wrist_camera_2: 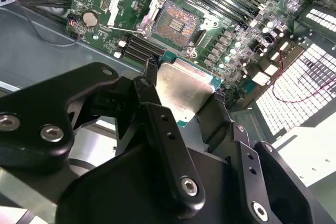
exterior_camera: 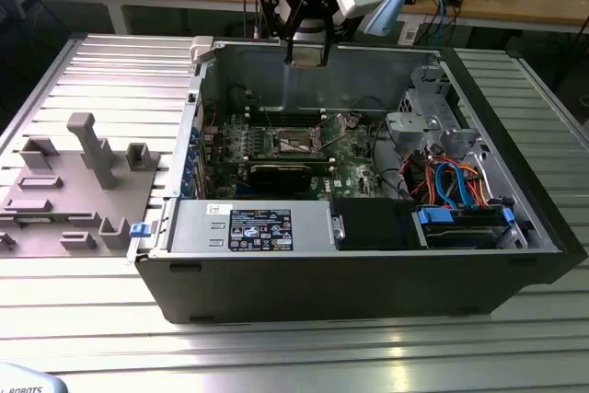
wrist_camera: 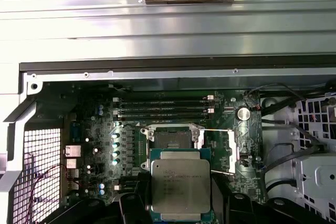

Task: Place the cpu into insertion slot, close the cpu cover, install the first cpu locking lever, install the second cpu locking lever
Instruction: 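Place the cpu into insertion slot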

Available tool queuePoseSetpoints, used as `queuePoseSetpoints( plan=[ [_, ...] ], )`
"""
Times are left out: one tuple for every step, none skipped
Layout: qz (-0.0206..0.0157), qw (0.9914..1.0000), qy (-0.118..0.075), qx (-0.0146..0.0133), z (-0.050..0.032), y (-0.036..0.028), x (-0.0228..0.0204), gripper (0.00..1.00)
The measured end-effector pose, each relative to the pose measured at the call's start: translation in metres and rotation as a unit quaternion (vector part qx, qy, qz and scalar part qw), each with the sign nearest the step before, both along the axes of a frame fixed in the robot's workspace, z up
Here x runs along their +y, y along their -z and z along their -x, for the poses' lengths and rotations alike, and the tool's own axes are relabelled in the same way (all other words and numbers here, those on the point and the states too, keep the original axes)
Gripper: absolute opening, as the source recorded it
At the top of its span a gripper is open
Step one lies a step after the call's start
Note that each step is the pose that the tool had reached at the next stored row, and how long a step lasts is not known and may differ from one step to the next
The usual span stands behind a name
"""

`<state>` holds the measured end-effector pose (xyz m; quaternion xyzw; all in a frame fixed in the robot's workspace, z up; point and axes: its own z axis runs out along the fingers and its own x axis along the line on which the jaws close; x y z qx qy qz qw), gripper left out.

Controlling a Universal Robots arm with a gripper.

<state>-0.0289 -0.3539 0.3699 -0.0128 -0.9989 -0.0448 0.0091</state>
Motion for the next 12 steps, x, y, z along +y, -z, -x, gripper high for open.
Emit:
queuePoseSetpoints(
  plan=[
    [0.0,1.0,0.0,0.0,0.0,0.0001,0.0,0.54],
    [0.0,1.0,0.0,0.0,0.0,0.0003,0.0,0.54],
    [0.0,1.0,0.0,0.0,0.0,0.0003,0.0,0.54],
    [0.0,1.0,0.0,0.0,0.0,0.0005,0.0,0.54],
    [0.0,1.0,0.0,0.0,0.0,0.0006,0.0,0.54],
    [0.0,1.0,0.0,0.0,0.0,0.0009,0.0,0.54],
    [0.0,1.0,0.0,0.0,0.0,0.0013,0.0,0.54],
    [0.0,1.0,0.0,0.0,0.0,0.0016,0.0,0.54],
    [0.0,1.0,0.0,0.0,0.0,0.0018,0.0,0.54],
    [0.0,1.0,0.0,0.0,0.0,0.0021,0.0,0.54],
    [0.0,1.0,0.0,0.0,0.0,0.0022,0.0,0.54],
    [0.0,1.0,0.0,0.0,0.0,0.0025,0.0,0.54]
  ],
)
